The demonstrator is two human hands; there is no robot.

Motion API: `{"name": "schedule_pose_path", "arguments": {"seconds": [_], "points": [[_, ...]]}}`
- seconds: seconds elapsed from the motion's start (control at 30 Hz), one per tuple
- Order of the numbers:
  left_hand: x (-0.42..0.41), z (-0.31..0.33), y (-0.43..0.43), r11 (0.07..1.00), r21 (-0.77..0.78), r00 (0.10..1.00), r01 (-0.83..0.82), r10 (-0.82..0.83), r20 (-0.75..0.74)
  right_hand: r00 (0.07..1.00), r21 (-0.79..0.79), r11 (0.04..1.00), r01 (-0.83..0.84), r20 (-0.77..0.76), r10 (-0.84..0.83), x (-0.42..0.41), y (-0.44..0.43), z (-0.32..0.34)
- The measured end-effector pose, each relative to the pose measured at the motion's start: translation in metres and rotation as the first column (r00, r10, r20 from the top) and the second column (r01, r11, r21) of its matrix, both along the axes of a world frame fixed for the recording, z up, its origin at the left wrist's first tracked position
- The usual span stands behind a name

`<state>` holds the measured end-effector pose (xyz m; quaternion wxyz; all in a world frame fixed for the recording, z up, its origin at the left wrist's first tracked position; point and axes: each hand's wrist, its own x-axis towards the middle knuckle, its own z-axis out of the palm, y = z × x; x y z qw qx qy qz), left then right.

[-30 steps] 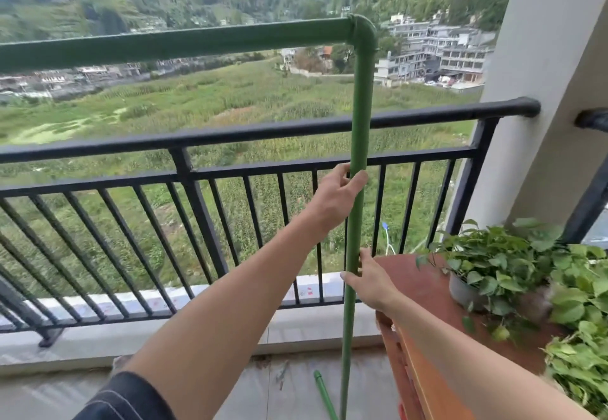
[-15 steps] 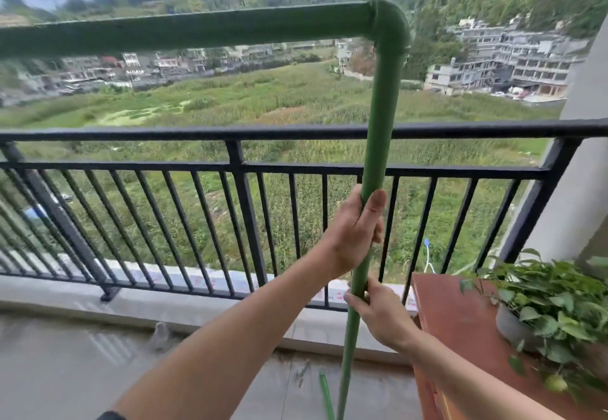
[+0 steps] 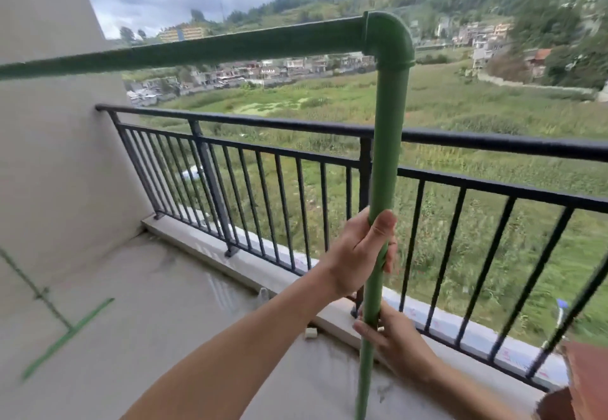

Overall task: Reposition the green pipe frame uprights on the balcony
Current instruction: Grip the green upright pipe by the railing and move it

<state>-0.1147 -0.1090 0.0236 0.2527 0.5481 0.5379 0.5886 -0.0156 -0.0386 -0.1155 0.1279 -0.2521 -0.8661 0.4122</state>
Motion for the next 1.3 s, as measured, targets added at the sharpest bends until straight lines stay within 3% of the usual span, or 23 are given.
{"name": "schedule_pose_path", "arguments": {"seconds": [0.23,0.47,0.83,0.97,1.3], "points": [[-0.094,0.004,-0.094,0.967,-0.081,0.966,-0.242,0.248,0.076,0.974,0.049,0.973,-0.226,0.032,0.224,-0.112,-0.069,0.005],[-0.149,0.018,-0.154,0.901,-0.074,0.903,-0.428,0.424,-0.063,0.940,0.054,0.939,-0.340,-0.015,0.341,-0.183,-0.111,0.004],[-0.242,0.029,-0.165,0.702,-0.014,0.690,-0.712,0.695,-0.200,0.926,0.064,0.926,-0.373,-0.031,0.375,-0.301,-0.125,0.000],[-0.287,0.032,-0.156,0.589,-0.006,0.575,-0.808,0.786,-0.228,0.919,0.064,0.917,-0.393,-0.019,0.395,-0.355,-0.118,0.001],[-0.404,0.038,-0.170,0.396,-0.005,0.381,-0.918,0.880,-0.283,0.876,0.106,0.872,-0.479,-0.011,0.482,-0.494,-0.131,-0.001]]}}
